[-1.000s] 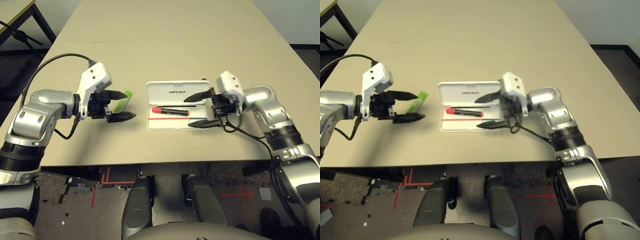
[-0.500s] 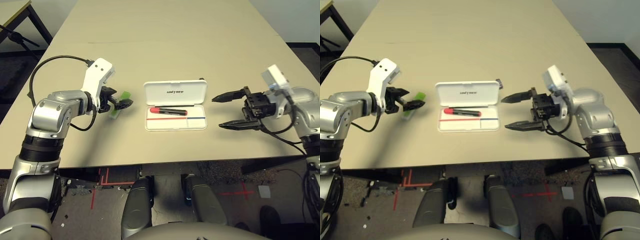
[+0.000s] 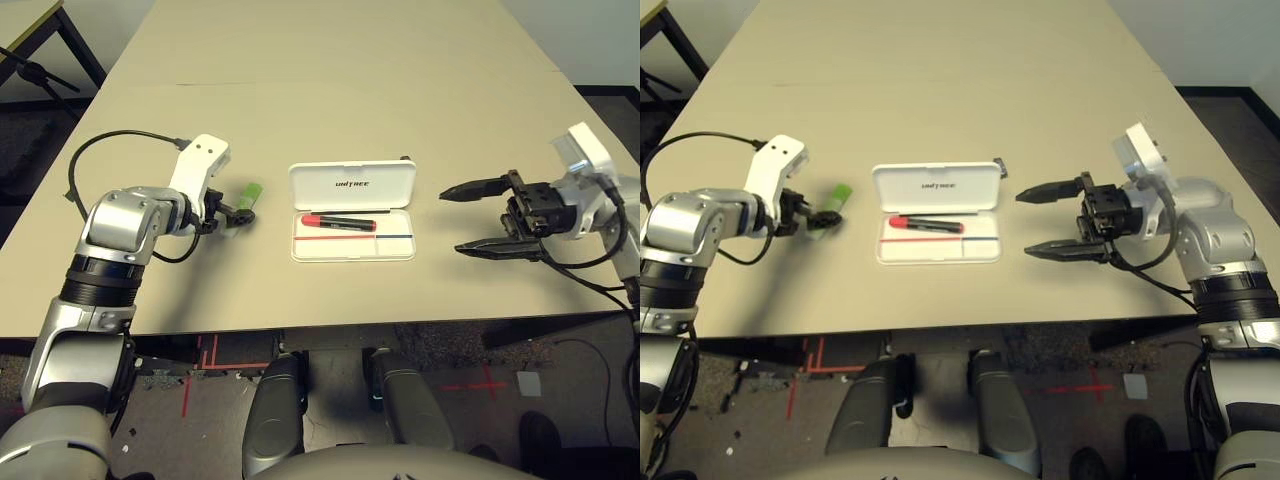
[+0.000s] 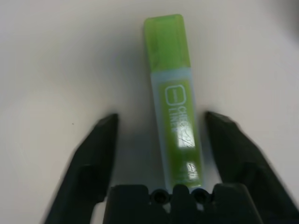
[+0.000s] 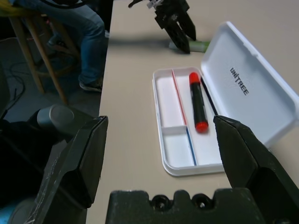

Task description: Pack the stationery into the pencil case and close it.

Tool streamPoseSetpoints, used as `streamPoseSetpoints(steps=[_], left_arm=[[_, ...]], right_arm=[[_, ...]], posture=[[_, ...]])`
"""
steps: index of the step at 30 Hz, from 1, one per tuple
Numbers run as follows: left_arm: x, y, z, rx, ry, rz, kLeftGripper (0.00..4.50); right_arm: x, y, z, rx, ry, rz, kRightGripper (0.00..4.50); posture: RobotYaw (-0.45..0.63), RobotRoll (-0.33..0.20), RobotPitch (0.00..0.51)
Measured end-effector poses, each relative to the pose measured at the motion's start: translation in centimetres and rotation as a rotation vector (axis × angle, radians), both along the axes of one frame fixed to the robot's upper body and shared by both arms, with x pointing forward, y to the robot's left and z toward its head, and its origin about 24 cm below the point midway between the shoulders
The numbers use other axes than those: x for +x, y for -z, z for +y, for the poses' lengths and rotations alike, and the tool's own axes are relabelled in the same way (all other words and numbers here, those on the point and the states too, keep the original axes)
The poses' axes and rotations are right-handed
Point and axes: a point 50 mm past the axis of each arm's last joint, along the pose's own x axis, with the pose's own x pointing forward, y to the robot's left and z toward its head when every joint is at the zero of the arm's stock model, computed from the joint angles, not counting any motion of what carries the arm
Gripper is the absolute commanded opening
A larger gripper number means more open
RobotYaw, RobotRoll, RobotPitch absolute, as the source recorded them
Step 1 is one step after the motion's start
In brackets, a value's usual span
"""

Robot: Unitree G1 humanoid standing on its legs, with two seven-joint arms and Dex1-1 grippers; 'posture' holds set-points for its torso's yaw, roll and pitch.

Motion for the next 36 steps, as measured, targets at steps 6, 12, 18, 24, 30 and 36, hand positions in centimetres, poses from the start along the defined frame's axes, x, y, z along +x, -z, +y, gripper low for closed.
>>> streamPoseSetpoints(steps=[6,12,18,24,30,36], left_arm=[[0.0,0.0,-0.1,0.002,0.004,-0.004,1.07],[-0.2,0.1,0.2,0.014,0.045,-0.026,1.07],[-1.1,-0.5,0.8,0.041,0.147,-0.022,1.07],[-2.2,-2.6,0.0,0.083,0.339,-0.112,1.07],[-3.9,-3.5,-1.8,0.063,0.608,-0.161,1.07],[-5.2,-3.9,-3.2,0.050,0.790,-0.179,1.07]], right_arm=[[-0.1,-0.1,-0.3,0.005,0.013,-0.006,4.50],[0.0,0.0,-0.5,0.006,0.022,-0.004,4.50],[0.3,-0.1,-0.6,0.010,0.033,-0.015,4.50],[0.5,0.0,-0.9,0.013,0.046,-0.015,4.50],[0.9,1.0,-1.2,0.032,0.076,0.004,4.50],[1.0,1.6,-1.4,0.033,0.092,0.011,4.50]], posture=[[-0.05,0.000,0.192],[-0.03,0.000,0.191],[-0.01,0.000,0.184],[0.02,0.000,0.183],[0.04,0.000,0.186],[0.03,0.000,0.186]])
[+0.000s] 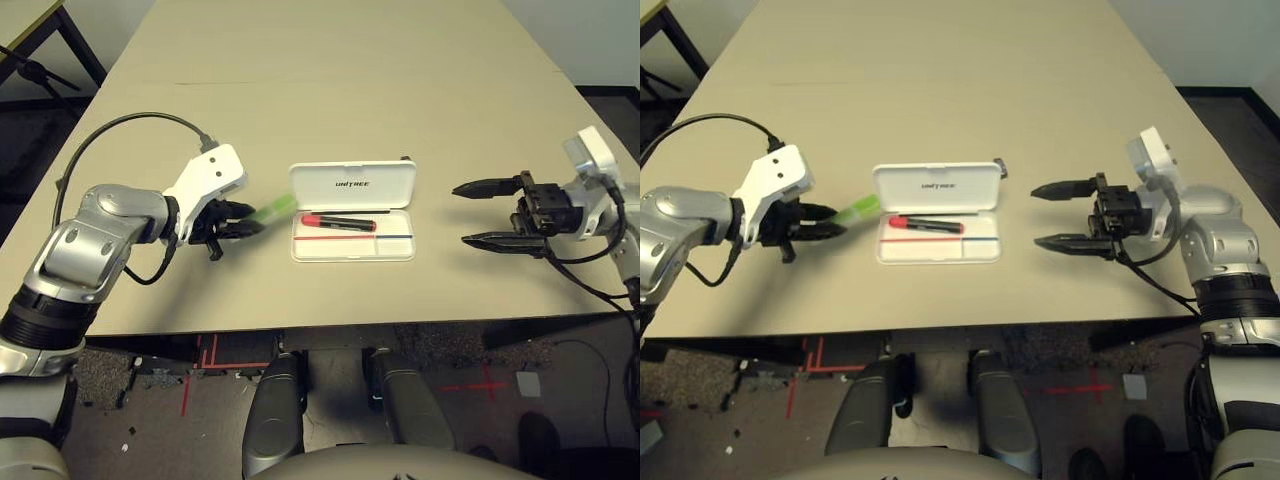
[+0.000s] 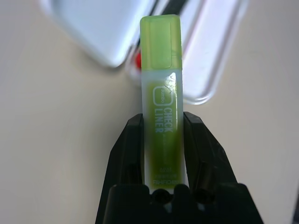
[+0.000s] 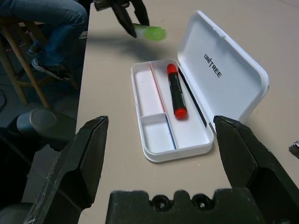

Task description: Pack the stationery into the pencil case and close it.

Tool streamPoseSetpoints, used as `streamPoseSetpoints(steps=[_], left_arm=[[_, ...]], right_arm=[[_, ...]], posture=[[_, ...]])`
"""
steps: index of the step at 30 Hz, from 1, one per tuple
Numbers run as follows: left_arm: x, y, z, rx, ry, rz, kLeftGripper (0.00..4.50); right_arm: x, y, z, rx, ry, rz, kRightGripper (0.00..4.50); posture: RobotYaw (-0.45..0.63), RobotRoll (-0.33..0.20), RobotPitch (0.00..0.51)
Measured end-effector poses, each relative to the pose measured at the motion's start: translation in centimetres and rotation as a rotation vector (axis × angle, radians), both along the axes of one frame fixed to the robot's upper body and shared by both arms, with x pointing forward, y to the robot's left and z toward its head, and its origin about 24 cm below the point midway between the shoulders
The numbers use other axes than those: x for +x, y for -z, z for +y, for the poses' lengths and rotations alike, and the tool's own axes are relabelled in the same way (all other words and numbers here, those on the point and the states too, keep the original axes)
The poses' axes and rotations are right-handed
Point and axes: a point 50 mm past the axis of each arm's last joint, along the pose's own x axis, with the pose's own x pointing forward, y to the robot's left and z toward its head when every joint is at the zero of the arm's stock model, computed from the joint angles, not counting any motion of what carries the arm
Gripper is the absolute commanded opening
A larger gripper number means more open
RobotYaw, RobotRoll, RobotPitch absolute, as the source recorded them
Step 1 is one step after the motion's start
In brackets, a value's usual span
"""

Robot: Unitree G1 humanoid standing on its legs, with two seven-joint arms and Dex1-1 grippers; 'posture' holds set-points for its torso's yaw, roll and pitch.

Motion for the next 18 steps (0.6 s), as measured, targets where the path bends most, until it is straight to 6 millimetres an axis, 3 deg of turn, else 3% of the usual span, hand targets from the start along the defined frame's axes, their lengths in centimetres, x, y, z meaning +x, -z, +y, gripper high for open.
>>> streamPoseSetpoints(steps=[18], left_arm=[[0.1,0.3,-3.7,0.047,0.282,-0.010,1.07]], right_arm=[[-0.7,0.6,-0.1,-0.010,-0.002,0.008,4.50]], posture=[[-0.03,0.000,0.197]])
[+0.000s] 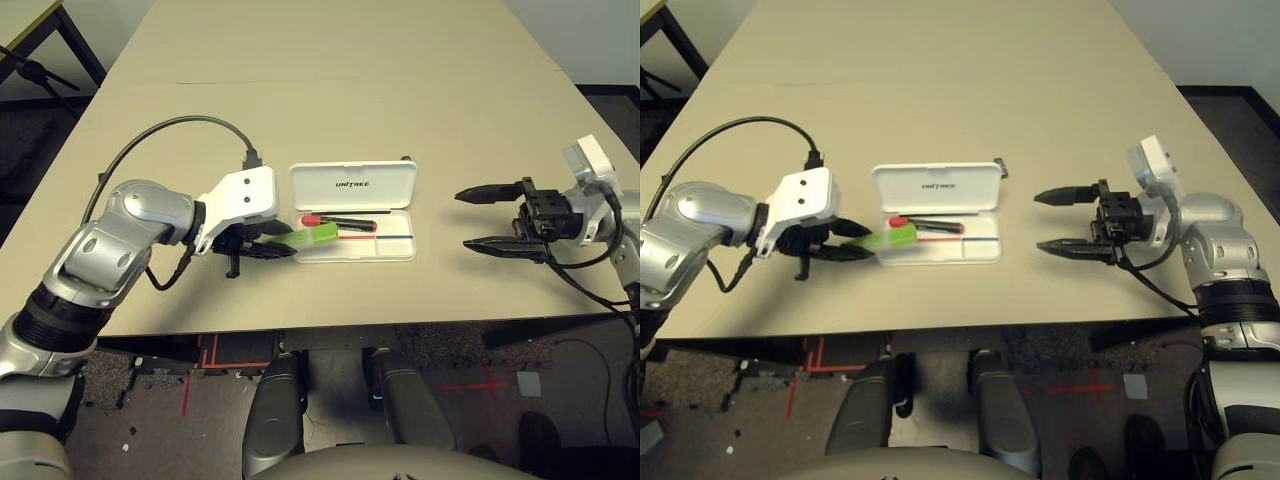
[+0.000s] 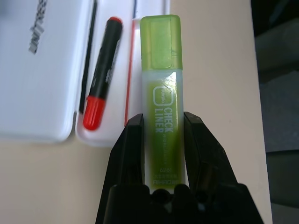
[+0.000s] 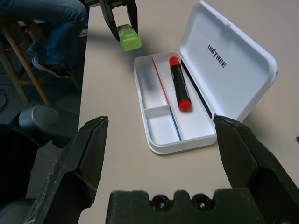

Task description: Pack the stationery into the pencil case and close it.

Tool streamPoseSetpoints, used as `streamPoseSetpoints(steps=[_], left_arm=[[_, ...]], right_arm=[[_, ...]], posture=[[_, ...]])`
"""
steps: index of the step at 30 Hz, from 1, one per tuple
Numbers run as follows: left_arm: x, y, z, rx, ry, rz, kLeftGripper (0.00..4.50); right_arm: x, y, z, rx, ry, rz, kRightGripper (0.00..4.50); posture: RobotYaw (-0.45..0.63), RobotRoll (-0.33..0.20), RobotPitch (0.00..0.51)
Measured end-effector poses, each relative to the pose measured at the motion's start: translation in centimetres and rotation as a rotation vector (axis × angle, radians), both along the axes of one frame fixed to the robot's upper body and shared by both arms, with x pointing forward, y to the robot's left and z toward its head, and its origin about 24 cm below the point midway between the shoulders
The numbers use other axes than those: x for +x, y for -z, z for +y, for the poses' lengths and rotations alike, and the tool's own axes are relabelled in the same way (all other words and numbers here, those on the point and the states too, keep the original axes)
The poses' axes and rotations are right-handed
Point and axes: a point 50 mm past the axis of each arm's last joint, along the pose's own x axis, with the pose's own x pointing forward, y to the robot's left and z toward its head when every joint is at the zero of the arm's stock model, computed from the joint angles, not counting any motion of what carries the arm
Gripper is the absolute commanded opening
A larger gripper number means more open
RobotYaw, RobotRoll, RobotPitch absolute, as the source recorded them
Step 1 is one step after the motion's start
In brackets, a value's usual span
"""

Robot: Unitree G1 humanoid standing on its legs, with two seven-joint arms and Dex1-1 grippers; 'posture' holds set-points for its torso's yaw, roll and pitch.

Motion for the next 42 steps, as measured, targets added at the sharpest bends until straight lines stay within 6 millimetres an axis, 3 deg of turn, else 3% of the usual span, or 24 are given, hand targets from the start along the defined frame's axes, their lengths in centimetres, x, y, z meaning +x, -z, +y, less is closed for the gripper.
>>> streamPoseSetpoints(steps=[12,26,35,42], left_arm=[[2.1,1.5,-3.3,0.020,0.099,-0.039,1.07],[3.1,2.5,-3.4,0.051,0.122,-0.043,1.07],[3.4,2.8,-3.6,0.049,0.097,-0.035,4.34],[3.1,1.5,-3.4,0.005,0.064,-0.028,4.48]], right_arm=[[-0.3,0.0,-0.1,-0.002,0.038,0.009,4.50],[-0.3,-0.3,-0.2,0.001,0.164,0.038,4.50],[-0.1,-0.5,0.2,-0.014,0.231,0.049,4.50],[0.9,-0.7,1.1,0.042,0.427,0.068,4.50]], posture=[[-0.08,0.000,0.203],[-0.10,0.000,0.204],[-0.09,0.000,0.207],[-0.07,0.000,0.205]])
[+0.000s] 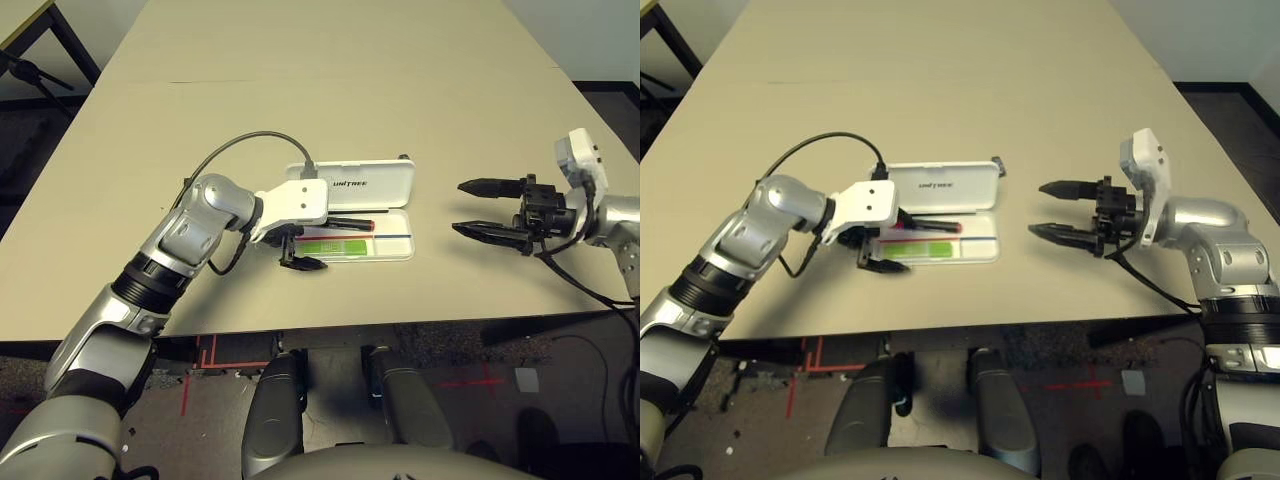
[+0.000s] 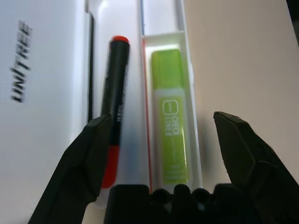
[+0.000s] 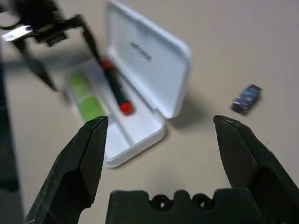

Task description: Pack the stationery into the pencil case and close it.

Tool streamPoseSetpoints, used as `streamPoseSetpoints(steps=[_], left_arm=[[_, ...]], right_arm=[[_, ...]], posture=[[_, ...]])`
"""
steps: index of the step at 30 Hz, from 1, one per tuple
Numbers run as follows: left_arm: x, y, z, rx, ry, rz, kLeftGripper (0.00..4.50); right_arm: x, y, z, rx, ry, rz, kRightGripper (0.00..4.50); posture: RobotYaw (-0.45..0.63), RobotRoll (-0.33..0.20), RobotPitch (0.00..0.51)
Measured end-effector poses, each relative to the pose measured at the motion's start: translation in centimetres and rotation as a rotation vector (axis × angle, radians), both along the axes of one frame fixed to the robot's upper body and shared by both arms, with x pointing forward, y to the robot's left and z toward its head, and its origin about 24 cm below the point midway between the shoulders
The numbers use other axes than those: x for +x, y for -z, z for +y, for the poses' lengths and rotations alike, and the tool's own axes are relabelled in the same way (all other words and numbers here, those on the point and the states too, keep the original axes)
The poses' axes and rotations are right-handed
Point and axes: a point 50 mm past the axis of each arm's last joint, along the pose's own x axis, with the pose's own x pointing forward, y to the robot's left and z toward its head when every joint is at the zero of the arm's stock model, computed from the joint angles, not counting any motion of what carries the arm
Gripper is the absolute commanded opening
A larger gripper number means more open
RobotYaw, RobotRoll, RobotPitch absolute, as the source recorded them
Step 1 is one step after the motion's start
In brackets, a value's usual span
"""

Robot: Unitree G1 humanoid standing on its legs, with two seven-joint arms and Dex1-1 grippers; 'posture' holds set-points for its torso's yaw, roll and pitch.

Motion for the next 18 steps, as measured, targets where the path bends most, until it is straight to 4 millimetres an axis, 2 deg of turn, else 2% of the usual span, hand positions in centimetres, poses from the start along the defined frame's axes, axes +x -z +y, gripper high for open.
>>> streamPoseSetpoints(steps=[5,8,12,18], left_arm=[[-0.7,-2.0,0.9,-0.023,-0.023,-0.017,4.48],[-1.4,-3.1,2.2,-0.041,-0.055,-0.007,4.48],[-1.7,-3.5,3.3,-0.051,-0.090,0.011,4.48],[-1.9,-3.7,3.7,-0.065,-0.110,0.018,4.48]], right_arm=[[1.0,-0.3,0.7,0.010,0.129,0.024,4.50],[2.0,-0.9,1.1,-0.009,0.233,0.053,4.50],[3.0,-1.1,1.7,-0.038,0.322,0.081,4.50],[4.8,-1.3,3.2,-0.029,0.388,0.153,4.50]], posture=[[-0.05,0.000,0.205],[-0.04,0.000,0.205],[-0.03,0.000,0.207],[-0.02,0.000,0.212]])
